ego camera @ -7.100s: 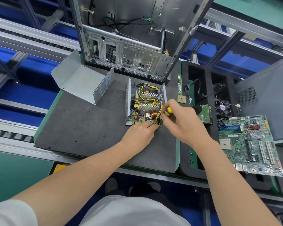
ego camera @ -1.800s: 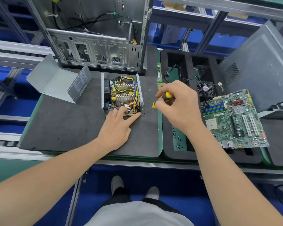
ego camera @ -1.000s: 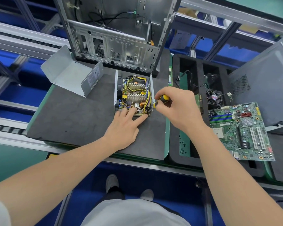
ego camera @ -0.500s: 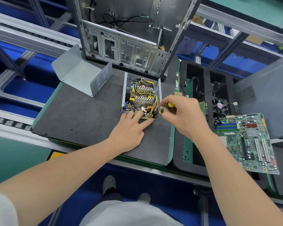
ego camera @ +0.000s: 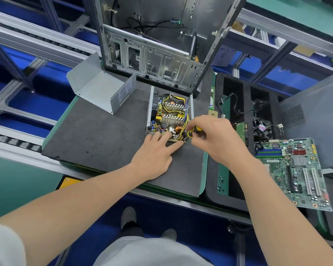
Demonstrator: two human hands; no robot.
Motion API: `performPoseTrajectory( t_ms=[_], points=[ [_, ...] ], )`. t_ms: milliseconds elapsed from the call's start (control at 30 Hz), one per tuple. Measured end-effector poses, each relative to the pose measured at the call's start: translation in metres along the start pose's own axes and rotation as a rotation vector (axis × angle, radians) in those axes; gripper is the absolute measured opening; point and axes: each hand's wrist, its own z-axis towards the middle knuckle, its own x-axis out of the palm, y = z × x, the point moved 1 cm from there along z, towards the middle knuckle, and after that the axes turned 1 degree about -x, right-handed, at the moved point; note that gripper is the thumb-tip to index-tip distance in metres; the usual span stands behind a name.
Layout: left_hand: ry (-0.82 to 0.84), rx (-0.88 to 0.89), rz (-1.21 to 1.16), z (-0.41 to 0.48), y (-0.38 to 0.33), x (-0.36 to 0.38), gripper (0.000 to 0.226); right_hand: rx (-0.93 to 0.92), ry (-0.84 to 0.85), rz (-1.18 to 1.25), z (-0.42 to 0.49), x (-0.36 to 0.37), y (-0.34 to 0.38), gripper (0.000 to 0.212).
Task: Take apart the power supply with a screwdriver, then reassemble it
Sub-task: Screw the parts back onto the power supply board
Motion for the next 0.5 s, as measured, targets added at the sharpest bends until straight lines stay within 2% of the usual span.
performPoseTrajectory(
  t_ms=[233, 500],
  points=[
    [-0.001, -0.007, -0.01, 0.0006, 0.001, 0.002, 0.06, -0.05, 0.068, -0.064, 0.0057, -0.0025, 0.0058, 0.021],
    [-0.013, -0.004, -0.022, 0.0003, 0.0009, 0.0017, 0.059, -0.057, 0.046, -0.047, 0.0056, -0.0051, 0.0033, 0.022]
  ],
)
